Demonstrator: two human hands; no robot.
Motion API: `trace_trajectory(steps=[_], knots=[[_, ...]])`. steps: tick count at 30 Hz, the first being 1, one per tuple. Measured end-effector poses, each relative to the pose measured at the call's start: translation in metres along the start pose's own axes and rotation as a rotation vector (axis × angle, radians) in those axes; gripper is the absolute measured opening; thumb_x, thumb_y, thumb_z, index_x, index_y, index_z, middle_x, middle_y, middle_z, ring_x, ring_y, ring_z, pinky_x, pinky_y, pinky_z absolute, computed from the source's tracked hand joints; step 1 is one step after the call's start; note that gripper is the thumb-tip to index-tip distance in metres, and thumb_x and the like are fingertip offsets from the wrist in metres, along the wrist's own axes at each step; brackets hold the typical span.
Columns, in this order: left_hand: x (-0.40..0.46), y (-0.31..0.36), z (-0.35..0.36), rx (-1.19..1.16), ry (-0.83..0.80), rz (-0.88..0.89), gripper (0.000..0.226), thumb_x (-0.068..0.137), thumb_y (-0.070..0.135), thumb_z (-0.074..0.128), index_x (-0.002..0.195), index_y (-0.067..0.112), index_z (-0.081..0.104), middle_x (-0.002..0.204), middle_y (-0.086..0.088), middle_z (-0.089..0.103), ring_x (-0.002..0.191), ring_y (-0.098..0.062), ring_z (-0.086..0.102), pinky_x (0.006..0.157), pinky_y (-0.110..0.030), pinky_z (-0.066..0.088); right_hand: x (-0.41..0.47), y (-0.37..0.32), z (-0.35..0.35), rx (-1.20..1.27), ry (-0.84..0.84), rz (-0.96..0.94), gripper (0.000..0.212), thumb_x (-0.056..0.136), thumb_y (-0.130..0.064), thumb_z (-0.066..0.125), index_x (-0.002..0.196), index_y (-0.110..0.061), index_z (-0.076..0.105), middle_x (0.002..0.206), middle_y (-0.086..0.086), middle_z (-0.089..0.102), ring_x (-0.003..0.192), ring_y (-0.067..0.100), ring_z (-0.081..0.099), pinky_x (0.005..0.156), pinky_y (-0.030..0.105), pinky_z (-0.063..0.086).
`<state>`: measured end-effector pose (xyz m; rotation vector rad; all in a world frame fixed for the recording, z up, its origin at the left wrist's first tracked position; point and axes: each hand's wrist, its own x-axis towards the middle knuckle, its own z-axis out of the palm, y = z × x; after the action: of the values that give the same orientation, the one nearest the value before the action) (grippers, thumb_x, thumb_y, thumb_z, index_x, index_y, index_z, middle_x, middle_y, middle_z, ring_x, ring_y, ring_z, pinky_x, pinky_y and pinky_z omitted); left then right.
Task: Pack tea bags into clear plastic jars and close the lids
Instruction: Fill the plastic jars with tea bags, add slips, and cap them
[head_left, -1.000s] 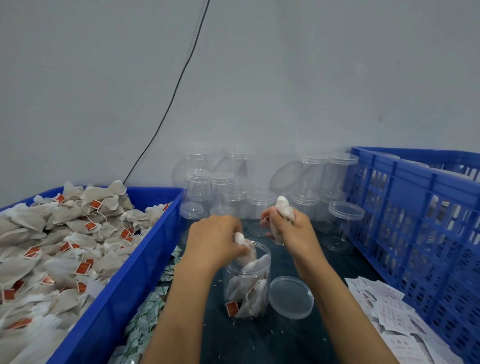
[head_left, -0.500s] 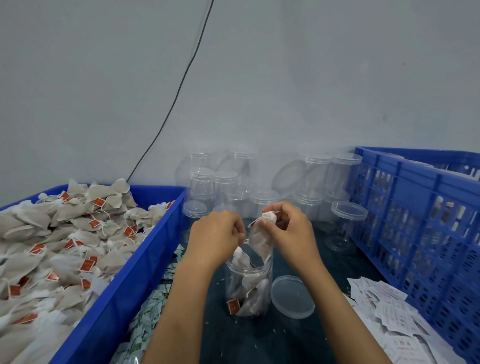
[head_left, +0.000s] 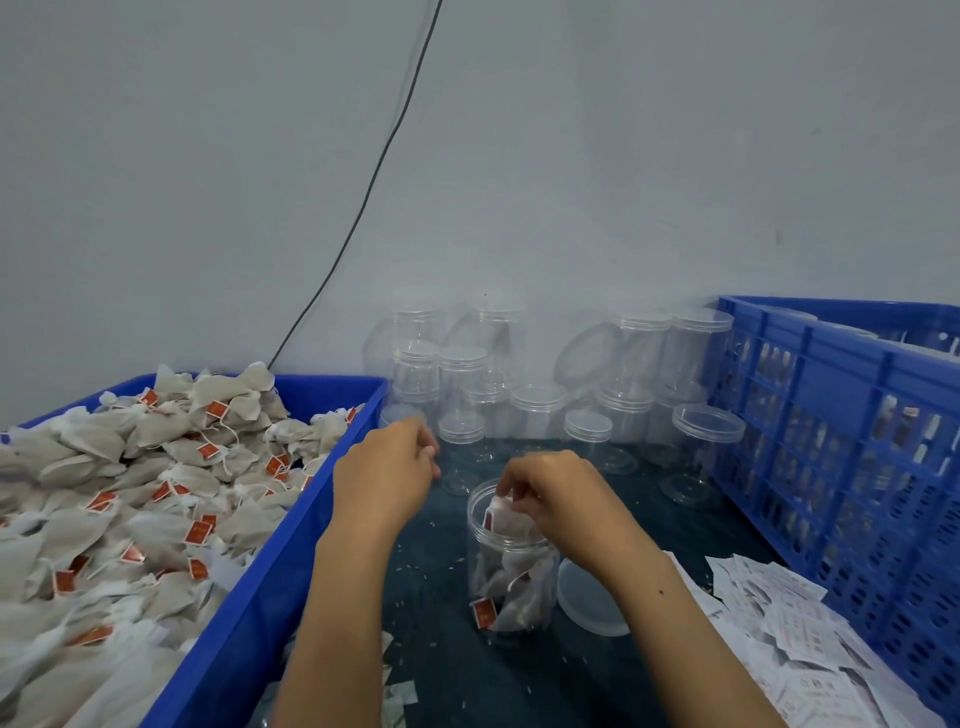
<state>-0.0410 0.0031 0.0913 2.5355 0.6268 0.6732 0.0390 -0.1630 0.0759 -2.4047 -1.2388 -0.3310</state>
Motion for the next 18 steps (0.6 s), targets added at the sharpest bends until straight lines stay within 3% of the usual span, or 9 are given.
trace_trajectory(steps=[5,8,11,13,18], knots=[[-0.011,-0.028,-0.008,-0.002,-0.059,-0.138,0.022,0.097,0.006,0.042,0.096,0.019,0.061,0.086,0.005,0.069,0.084,-0.015,0.064,0.087,-0.041,0.052,0.014,-0.015,-0.008,-0.215,-0.257,-0.004,0.035,0.088,-0.003,0.058,0.110,-0.026,0.071,0.111,0.003,0.068,0.096,0.021,0.064,0.081,0.029,0.050],[-0.021,-0.041,-0.002,-0.214,-0.050,-0.215,0.031,0.087,-0.009,0.038,0.096,0.012,0.058,0.091,-0.006,0.067,0.090,-0.026,0.063,0.085,-0.042,0.052,0.021,-0.020,-0.010,-0.191,-0.417,0.020,0.039,0.086,0.004,0.054,0.110,-0.022,0.072,0.114,0.004,0.068,0.097,0.021,0.065,0.085,0.031,0.053],[-0.036,-0.048,0.013,-0.338,-0.038,-0.222,0.035,0.086,-0.013,0.035,0.102,0.013,0.054,0.091,-0.001,0.062,0.088,-0.022,0.060,0.074,-0.036,0.050,0.028,-0.023,-0.015,-0.170,-0.544,0.056,0.039,0.088,0.002,0.050,0.111,-0.020,0.072,0.116,0.005,0.067,0.102,0.023,0.064,0.089,0.034,0.053],[-0.042,-0.054,0.020,-0.311,-0.063,-0.203,0.034,0.088,-0.011,0.036,0.103,0.014,0.054,0.097,-0.002,0.061,0.091,-0.021,0.058,0.078,-0.036,0.049,0.032,-0.025,-0.017,-0.174,-0.596,0.060,0.038,0.089,0.000,0.048,0.112,-0.019,0.072,0.117,0.006,0.067,0.104,0.025,0.063,0.092,0.038,0.052],[-0.059,-0.066,0.025,-0.041,-0.393,-0.064,0.046,0.089,-0.013,0.034,0.116,0.015,0.059,0.119,0.000,0.057,0.110,-0.015,0.057,0.093,-0.029,0.048,0.029,-0.018,-0.017,-0.019,-0.538,0.080,0.043,0.086,0.008,0.046,0.114,-0.015,0.071,0.110,0.007,0.070,0.098,0.019,0.066,0.090,0.032,0.053]])
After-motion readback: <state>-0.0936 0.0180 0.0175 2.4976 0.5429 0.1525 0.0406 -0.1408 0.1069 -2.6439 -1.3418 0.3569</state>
